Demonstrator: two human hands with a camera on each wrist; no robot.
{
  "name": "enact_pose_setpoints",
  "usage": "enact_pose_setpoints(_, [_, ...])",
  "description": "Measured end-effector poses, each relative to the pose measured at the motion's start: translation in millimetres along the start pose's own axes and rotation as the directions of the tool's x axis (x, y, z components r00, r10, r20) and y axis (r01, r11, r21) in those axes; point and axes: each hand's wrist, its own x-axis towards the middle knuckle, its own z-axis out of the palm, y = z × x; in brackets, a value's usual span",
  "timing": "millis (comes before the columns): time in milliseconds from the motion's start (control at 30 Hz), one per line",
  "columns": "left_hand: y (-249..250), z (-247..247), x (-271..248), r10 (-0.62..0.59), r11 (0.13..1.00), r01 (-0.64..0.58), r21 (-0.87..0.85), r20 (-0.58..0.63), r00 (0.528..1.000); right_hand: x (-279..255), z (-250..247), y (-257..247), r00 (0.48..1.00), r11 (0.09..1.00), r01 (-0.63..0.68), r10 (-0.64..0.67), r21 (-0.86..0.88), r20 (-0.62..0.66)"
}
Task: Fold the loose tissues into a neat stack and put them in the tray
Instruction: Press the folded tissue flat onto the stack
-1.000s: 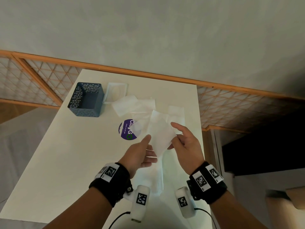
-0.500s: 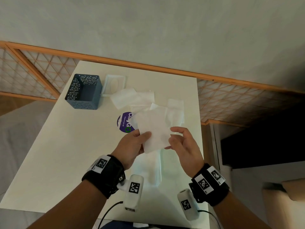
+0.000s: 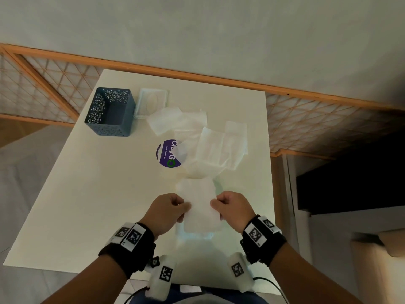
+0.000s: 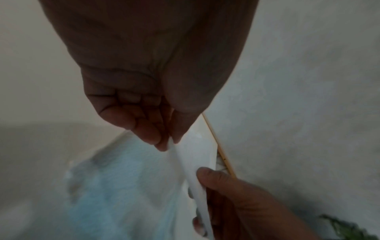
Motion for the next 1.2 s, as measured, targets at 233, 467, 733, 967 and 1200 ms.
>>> enact_pose_setpoints(233, [-17.5,7.2,9.8,0.027,0.957,-0.002,0.289,-0.084,0.996,34.4,-11.2,-3.1,0.99,0.907,0.024,-0.079,-0.42,-0.114])
enact_pose_setpoints(467, [-21.5,11.4,3.2,0.047,0.959,0.005,0.285,-0.179,0.983,132.1,-29.2,-24.2,0.971,0.638,0.067,-0.22,-0.767,-0.098])
enact_pose_setpoints(733, [-14.3,11.2,5.5,0.043,0.961,0.012,0.277,-0.193,0.98,182.2,-16.0,-15.2,0.979,0.436,0.06,-0.2,-0.898,-0.031])
enact_pose_setpoints(967, [-2.1,6.7,13.1,0.083,0.944,0.0,0.33,-0.239,0.967,189.1,-18.1,-11.0,0.974,0.401,0.075,-0.225,-0.913,-0.019])
enact_pose_setpoints(1200, [11.8,-4.7,20.4,0.11,0.959,-0.03,0.283,-0.27,0.957,172.1,-41.6,-32.7,0.942,0.725,0.069,-0.274,-0.685,-0.194])
